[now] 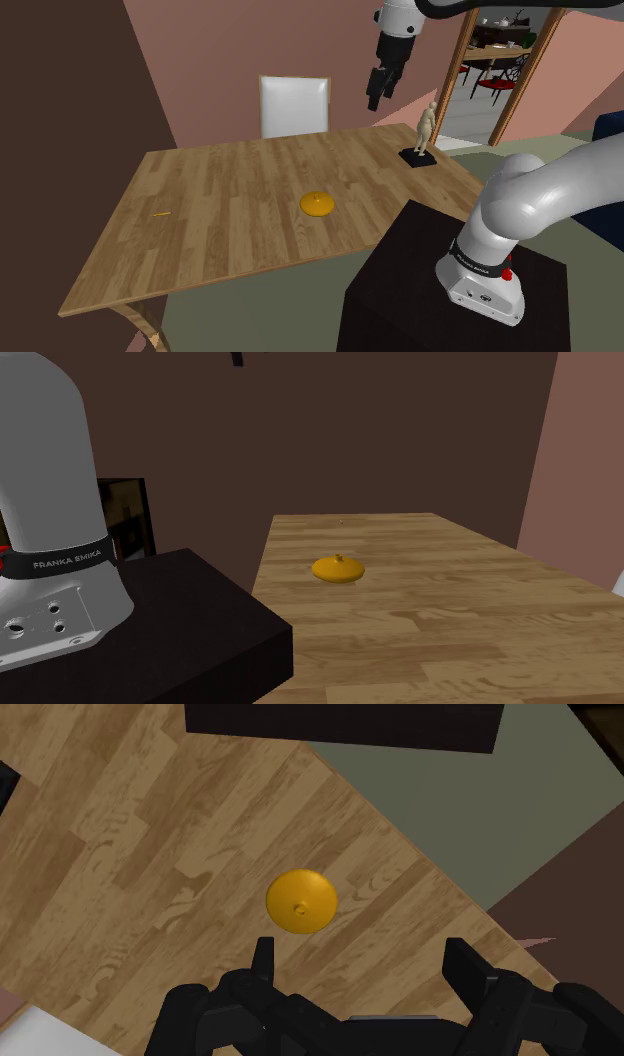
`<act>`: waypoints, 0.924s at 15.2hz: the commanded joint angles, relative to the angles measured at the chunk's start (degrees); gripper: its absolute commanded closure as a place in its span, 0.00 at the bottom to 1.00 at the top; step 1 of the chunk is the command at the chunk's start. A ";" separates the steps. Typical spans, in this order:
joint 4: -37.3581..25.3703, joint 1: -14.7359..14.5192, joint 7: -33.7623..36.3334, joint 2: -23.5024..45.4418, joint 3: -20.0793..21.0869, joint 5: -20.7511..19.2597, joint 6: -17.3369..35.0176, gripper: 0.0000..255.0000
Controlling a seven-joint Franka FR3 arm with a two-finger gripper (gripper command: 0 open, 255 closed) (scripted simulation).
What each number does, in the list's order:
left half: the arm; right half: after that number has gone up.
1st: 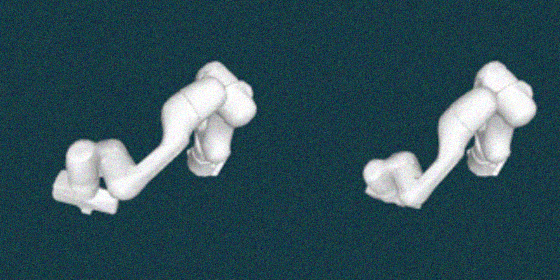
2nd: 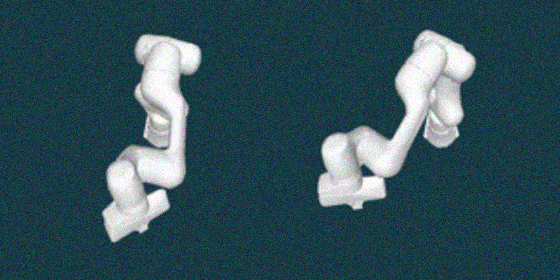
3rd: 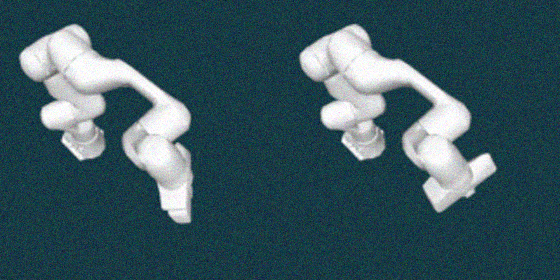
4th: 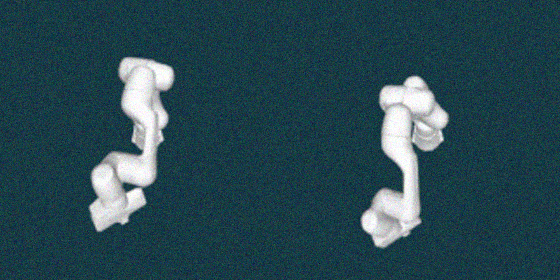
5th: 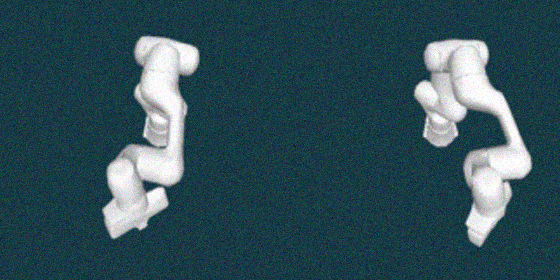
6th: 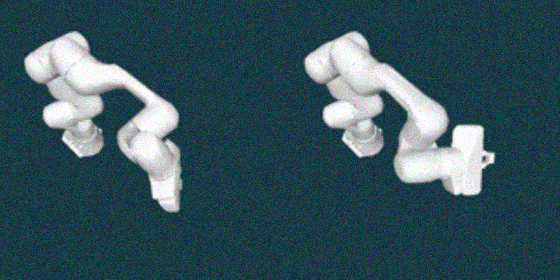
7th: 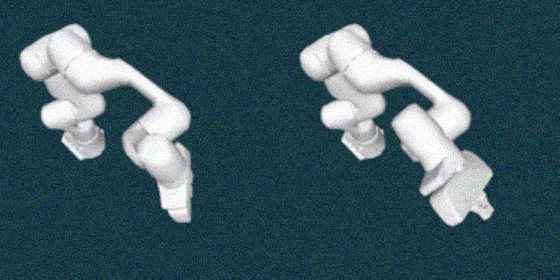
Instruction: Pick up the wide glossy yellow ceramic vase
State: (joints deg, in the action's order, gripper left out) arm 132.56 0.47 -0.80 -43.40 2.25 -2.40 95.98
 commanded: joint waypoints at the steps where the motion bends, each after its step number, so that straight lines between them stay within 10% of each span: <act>1: 0.00 0.00 0.00 0.00 0.00 0.00 0.00 0.00; 14: 8.78 0.38 -3.55 17.40 -3.09 -0.56 24.87 0.00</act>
State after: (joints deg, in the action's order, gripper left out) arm 141.19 0.72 -3.84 -28.02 -0.45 -2.87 118.65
